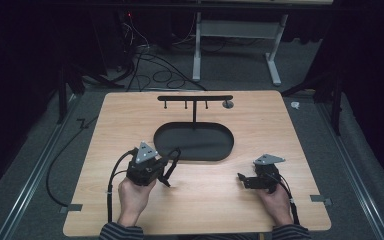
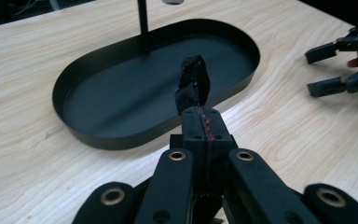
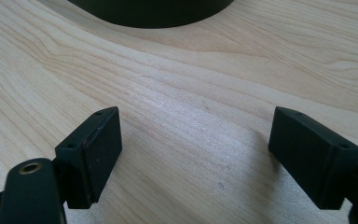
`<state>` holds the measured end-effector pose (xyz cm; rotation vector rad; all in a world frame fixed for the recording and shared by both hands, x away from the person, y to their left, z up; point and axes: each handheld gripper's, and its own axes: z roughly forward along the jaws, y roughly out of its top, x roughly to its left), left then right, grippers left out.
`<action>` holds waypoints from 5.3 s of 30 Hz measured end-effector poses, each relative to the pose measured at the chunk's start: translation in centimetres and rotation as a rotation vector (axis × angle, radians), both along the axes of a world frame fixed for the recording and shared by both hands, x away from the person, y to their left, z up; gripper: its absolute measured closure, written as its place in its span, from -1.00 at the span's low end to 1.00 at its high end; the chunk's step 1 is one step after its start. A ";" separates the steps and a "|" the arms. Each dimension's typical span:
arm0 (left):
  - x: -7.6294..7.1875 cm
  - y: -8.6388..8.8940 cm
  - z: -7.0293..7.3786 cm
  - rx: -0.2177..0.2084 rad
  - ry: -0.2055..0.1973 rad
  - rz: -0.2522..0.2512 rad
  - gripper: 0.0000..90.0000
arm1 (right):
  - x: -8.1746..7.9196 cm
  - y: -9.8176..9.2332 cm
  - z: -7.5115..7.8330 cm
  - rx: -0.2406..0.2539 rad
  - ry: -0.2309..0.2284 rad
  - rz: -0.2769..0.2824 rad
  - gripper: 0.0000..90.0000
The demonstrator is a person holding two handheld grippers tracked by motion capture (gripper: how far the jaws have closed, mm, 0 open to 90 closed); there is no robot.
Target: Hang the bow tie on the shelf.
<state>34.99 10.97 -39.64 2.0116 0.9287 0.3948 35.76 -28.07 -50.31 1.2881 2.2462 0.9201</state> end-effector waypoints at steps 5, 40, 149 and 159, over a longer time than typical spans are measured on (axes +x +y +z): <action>0.6 -0.6 0.7 0.005 -0.007 -0.020 1.00 | 0.0 0.0 0.0 0.000 0.000 0.000 -0.59; 4.8 -3.2 4.7 -0.040 -0.043 -0.069 1.00 | 0.0 0.0 0.0 -0.001 0.000 0.001 -0.59; 11.7 -3.5 3.6 0.015 -0.020 0.079 0.67 | 0.0 0.0 0.0 -0.001 0.000 0.005 -0.59; 10.1 -2.2 4.8 -0.009 -0.047 0.063 0.52 | 0.0 0.0 0.0 -0.001 0.001 0.004 -0.59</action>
